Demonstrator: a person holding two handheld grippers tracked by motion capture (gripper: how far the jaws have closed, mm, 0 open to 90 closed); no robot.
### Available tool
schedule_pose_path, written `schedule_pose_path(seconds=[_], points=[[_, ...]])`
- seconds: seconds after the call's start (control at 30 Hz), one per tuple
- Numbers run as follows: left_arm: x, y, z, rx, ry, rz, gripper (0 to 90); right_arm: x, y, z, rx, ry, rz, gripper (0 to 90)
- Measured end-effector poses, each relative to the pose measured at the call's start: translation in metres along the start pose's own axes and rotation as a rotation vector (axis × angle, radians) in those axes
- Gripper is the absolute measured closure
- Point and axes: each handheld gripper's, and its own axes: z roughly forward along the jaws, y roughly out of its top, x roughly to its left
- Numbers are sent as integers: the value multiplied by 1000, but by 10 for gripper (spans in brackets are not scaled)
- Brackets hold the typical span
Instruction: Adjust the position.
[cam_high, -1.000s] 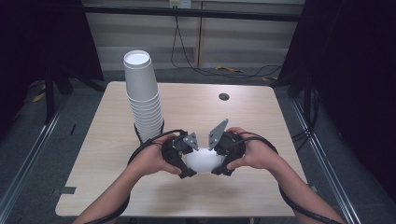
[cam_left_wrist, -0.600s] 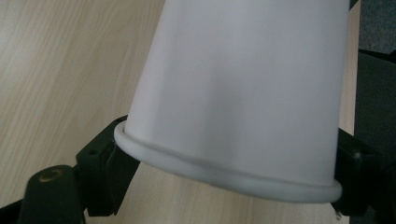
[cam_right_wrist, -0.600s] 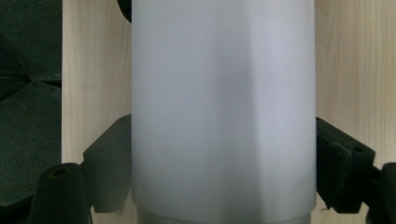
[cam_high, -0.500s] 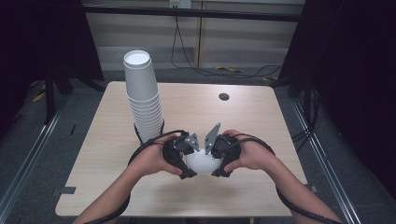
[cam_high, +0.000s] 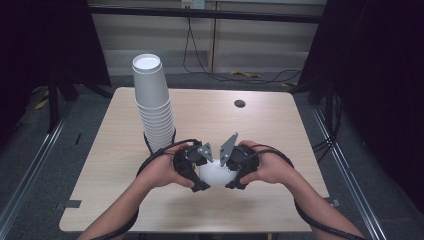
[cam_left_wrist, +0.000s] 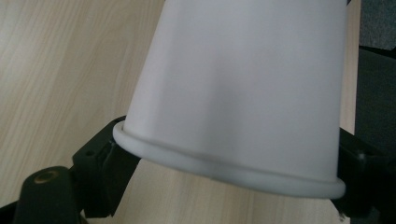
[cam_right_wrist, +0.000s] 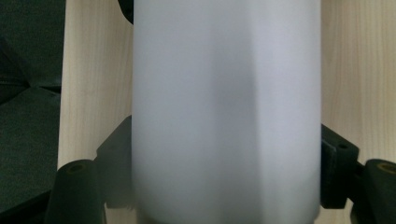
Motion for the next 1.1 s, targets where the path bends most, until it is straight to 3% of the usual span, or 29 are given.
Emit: schedule_pose_path(seconds=[0.27,0.6,0.77,1.1], points=[[1,-1,-3,-68,4,37,105,1,-8,-4,-49,-13,27,256],[2,-3,-8,-142,4,47,60,0,-17,-6,-123,-15,42,253],[3,-4,-13,-189,15,39,42,0,-21,-6,-148,-17,43,252],[7,-13,-18,-255,17,23,7,-3,-37,-10,-235,-11,97,251]])
